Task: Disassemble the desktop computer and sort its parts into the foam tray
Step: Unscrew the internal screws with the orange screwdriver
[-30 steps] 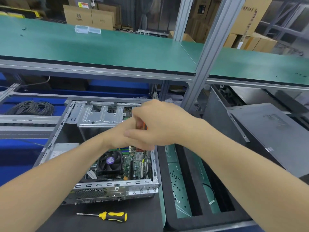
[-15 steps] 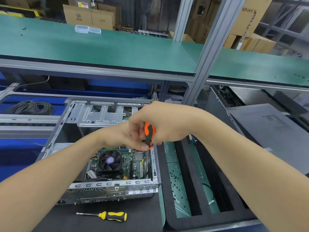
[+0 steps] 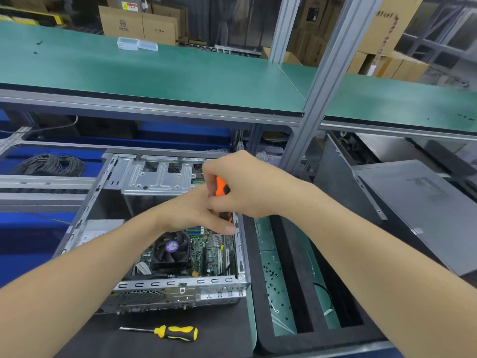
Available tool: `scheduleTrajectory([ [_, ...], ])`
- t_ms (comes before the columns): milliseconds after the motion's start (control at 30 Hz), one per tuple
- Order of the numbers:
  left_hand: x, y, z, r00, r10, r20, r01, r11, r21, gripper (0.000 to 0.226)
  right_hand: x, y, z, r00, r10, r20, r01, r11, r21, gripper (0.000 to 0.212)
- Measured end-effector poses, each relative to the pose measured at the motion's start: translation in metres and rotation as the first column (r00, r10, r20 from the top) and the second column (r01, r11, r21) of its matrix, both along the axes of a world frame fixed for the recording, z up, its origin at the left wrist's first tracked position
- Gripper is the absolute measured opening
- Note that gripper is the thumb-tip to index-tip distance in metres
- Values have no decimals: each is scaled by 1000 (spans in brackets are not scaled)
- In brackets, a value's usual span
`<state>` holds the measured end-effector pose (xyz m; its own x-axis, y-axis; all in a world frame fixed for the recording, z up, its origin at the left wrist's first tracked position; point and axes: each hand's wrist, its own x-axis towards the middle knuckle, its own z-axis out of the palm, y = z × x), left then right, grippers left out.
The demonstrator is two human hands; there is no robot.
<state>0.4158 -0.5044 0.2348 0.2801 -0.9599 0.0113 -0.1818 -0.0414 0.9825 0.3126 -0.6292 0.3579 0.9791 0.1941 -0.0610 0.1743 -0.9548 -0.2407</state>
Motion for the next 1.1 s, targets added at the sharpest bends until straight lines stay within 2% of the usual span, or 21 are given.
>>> scheduleTrajectory([
  [100, 5, 5, -3, 992, -83, -91, 83, 997, -10, 33, -3, -4, 3, 997, 57, -49, -53, 996, 72, 13],
  [233, 8, 9, -3, 992, -77, -98, 79, 997, 13, 61, -1, -9, 11, 973, 154, -173, -146, 988, 56, 17],
  [333, 6, 8, -1, 989, -118, -93, 119, 993, 12, 38, 1, -10, 13, 954, 190, -233, -180, 982, 65, 31],
  [400, 4, 8, 2, 983, -160, -89, 161, 987, 2, 34, 1, -9, 14, 944, 211, -252, -181, 974, 134, 37],
  [467, 3, 7, 2, 991, -113, -71, 114, 993, 11, 33, 0, -9, 11, 949, 215, -232, -176, 968, 177, 44],
  [533, 0, 8, 4, 998, -44, -43, 45, 998, 38, 44, 0, -10, 4, 971, 179, -158, -145, 967, 208, 47],
  [600, -3, 8, 4, 1000, -13, -9, 14, 999, 37, 27, -1, -12, -7, 987, 111, -112, -74, 953, 295, 43],
  [700, -3, 7, -2, 1000, 1, 24, 0, 1000, -14, 32, -2, -13, -23, 995, 37, -97, 5, 918, 397, 26],
  [767, -4, 7, -6, 1000, 9, -2, -9, 1000, -28, 42, 0, -15, -35, 998, 3, -55, 17, 930, 368, 27],
  [900, 1, 14, -15, 994, -95, 50, 91, 993, 71, 32, 6, -18, -67, 1000, -10, -18, 15, 954, 298, 29],
  [1000, 12, 21, -33, 986, -105, 129, 70, 965, 254, 16, 13, -18, -91, 995, -19, -99, 63, 886, 460, 19],
  [1100, 20, 26, -52, 971, -71, 228, -26, 918, 396, 21, 23, -14, -112, 987, -18, -162, 110, 803, 586, 21],
])
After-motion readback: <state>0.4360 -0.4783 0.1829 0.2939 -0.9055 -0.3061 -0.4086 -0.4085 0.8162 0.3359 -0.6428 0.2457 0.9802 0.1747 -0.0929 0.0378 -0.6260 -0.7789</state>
